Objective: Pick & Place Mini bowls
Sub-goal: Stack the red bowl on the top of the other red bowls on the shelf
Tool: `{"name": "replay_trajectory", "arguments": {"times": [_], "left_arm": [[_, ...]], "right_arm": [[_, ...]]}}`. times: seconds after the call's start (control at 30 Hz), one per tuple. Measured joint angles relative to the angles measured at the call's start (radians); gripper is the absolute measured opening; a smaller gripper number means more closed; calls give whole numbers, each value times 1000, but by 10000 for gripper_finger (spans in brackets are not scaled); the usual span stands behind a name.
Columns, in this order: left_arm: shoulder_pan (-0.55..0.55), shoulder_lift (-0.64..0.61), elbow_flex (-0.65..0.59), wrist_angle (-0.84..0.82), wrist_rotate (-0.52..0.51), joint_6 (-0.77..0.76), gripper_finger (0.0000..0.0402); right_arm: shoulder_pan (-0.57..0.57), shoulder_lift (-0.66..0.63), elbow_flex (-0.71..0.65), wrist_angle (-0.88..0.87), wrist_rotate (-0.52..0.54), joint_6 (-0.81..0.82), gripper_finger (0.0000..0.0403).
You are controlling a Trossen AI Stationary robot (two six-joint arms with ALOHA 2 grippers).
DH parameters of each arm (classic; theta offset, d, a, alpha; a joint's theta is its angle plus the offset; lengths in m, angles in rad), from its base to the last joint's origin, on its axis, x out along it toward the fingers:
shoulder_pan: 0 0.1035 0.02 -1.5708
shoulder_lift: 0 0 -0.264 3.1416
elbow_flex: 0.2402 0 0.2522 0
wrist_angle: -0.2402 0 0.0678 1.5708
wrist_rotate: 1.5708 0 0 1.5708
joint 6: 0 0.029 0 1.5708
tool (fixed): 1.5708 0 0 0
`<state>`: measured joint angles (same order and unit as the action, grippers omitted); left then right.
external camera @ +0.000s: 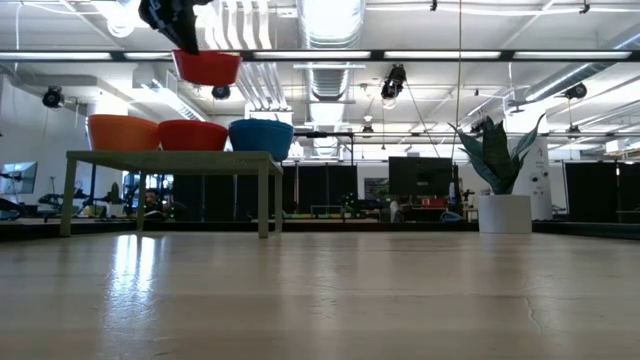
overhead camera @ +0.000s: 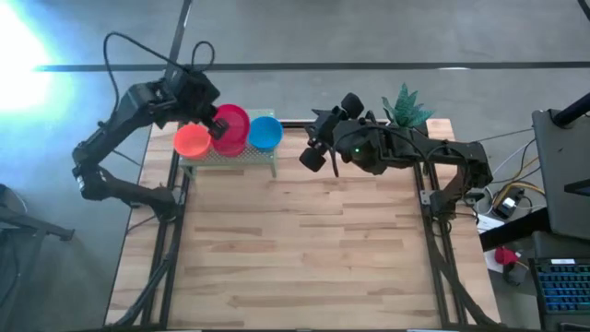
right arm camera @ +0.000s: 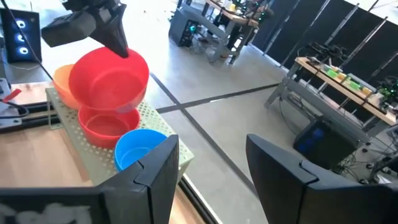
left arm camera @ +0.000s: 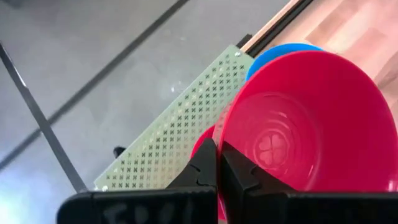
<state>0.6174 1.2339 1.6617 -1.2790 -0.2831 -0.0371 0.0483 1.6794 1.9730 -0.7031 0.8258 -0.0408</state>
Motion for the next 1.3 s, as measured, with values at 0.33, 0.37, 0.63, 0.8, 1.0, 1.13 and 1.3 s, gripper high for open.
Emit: {"name": "replay_trajectory", "arguments": {"times": [0.33, 0.37, 0.63, 0.8, 1.0, 1.13, 1.3], "left_arm": [[160, -6, -93, 0, 166, 39, 0], [167, -6, -104, 4, 171, 40, 0], [215, -6, -215, 53, 214, 55, 0], [215, -6, -264, 106, 231, 54, 0], [216, -6, -277, 104, 237, 59, 0], [217, -6, -277, 105, 237, 57, 0], [216, -6, -277, 104, 243, 36, 0]], "right_arm": [[0, -2, 2, 1, -26, 7, 185], [0, -2, 2, 1, -26, 7, 185], [0, -2, 2, 1, -26, 7, 185], [0, -2, 2, 2, -26, 7, 185], [0, -2, 2, 2, -26, 11, 185], [0, -2, 2, 2, -26, 11, 185], [-1, -2, 2, 3, -23, 11, 185]]}}
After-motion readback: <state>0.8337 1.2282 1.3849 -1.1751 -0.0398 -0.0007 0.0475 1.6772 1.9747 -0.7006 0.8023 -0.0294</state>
